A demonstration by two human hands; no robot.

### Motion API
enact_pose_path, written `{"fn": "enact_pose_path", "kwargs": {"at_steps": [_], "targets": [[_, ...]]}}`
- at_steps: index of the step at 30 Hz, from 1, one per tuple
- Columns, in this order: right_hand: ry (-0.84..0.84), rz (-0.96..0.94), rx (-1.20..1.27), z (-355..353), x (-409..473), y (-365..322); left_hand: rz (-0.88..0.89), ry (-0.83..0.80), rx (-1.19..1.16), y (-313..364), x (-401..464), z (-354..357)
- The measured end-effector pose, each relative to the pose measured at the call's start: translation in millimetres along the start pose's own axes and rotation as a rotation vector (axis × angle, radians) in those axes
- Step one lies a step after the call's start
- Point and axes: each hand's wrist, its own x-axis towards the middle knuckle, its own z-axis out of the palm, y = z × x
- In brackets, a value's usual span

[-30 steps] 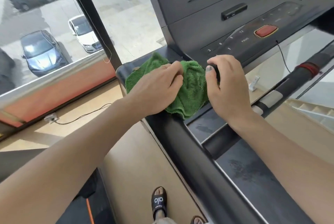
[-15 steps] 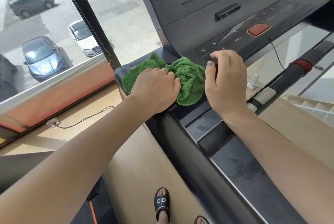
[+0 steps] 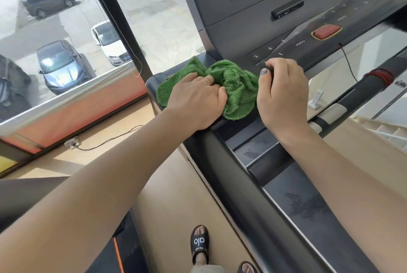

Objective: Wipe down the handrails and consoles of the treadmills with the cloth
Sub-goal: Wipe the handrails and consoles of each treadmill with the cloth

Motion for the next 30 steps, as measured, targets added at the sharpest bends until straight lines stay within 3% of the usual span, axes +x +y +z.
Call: {"fn": "enact_pose_path", "kwargs": {"at_steps": [3,8,13,20,26,28,30], "targets": [[0.006,0.002,-0.017,-2,-1,2,-0.057,0.021,0.018,5,-6,-1],[0.040,0.002,-0.010,-6,-5,-1,-0.082,0.111,-0.160,-2,-14,7],[0.026,0.026,-0.005,-1,-2,-3,-0.229,-0.184,-0.303,-13,23,4],[0.023,0.035,-0.020,3,0,-3,-0.216,-0.142,-0.389,-29,49,10],[0.046,0.038,-0.039,-5,-4,-4,-0.395,-0.193,-0.296,-44,66,3],[0.060,0.032,-0.041,-3,-3,-6,-0.339,-0.093,-0.323,-19,63,5],[0.063,0.016,-0.057,1,-2,-9,-0.257,-0.097,-0.373,11,44,-1]]}}
